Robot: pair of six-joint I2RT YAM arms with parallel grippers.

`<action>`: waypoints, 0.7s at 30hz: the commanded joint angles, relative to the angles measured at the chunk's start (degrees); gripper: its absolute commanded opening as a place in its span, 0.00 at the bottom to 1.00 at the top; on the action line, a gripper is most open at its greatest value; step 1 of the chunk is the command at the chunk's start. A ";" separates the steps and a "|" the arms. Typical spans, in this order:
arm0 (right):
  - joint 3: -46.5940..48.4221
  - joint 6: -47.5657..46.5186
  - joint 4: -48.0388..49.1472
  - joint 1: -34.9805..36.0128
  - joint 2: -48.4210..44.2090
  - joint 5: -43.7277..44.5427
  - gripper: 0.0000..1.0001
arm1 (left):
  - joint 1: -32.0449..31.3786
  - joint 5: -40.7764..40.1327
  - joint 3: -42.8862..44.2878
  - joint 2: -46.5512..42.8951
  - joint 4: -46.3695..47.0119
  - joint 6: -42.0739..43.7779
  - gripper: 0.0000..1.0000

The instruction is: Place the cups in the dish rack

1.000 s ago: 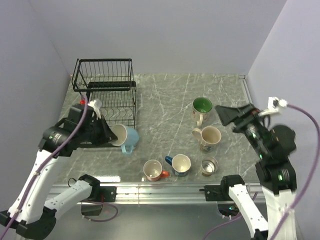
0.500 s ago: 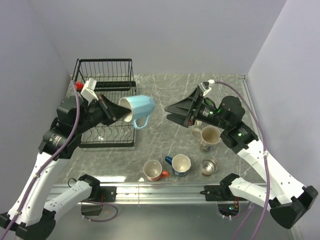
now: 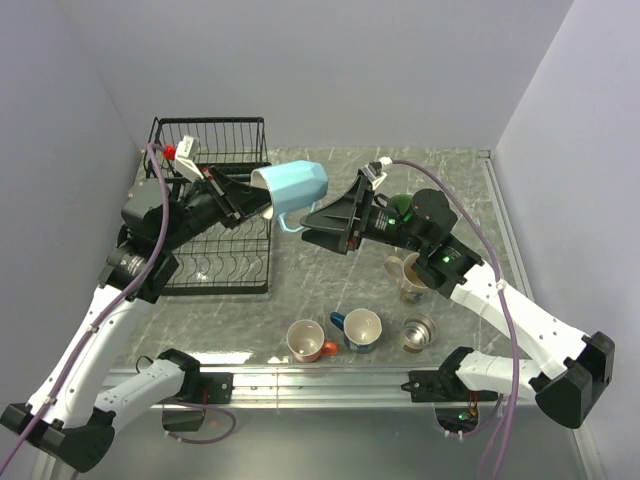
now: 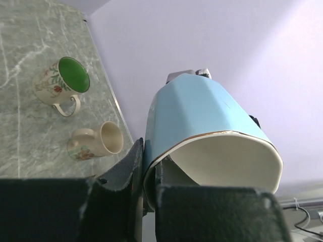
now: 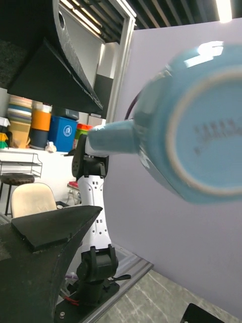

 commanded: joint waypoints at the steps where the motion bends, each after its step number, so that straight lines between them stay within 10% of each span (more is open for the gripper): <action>1: 3.05 0.49 5.10 0.84 0.23 1.69 0.78 | -0.11 3.22 -0.68 -1.99 12.79 -5.06 0.00; 21: 5.51 2.52 10.38 2.87 4.54 6.17 0.36 | -0.11 0.67 -7.54 -4.89 17.28 -8.84 0.00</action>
